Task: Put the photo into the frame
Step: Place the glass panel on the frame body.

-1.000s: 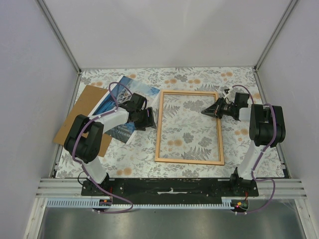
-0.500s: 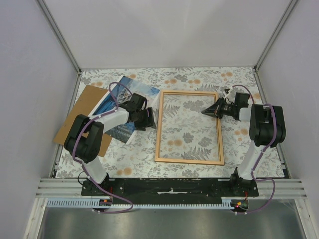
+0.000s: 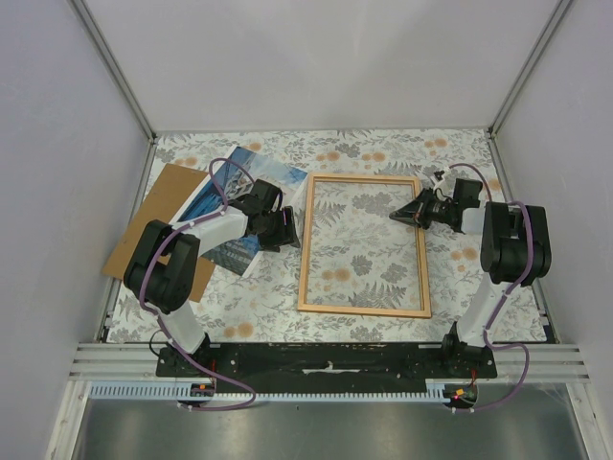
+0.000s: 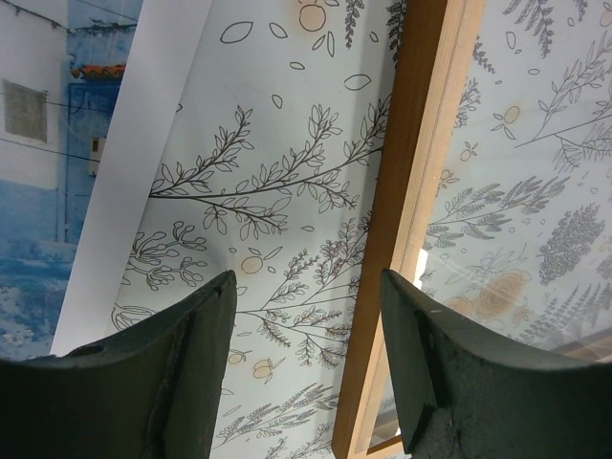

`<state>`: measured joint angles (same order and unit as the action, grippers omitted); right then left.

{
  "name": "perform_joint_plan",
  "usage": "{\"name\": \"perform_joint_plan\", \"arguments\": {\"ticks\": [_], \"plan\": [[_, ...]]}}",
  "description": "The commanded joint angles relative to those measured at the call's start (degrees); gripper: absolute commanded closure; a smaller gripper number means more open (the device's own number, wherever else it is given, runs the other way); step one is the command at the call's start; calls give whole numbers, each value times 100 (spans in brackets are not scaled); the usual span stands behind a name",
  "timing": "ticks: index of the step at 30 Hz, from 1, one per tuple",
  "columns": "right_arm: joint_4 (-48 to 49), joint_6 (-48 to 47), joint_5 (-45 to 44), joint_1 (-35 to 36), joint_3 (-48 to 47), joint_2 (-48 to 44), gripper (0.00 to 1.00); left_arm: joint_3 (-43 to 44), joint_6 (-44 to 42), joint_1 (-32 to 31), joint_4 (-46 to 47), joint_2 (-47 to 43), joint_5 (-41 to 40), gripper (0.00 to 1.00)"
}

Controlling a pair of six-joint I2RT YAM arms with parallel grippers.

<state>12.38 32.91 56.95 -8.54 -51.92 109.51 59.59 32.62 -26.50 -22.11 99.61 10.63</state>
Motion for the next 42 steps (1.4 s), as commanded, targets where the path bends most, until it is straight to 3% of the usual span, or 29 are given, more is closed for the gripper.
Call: {"name": "perform_joint_plan", "arguments": {"ticks": [1,42], "plan": [[28,-179,9,-60,42,-255,100,-9,104,-39,181,-3,-17,32],[-474,-592,185,-131,-301,-158,100,0,95,-66,181,23,-61,33]]}}
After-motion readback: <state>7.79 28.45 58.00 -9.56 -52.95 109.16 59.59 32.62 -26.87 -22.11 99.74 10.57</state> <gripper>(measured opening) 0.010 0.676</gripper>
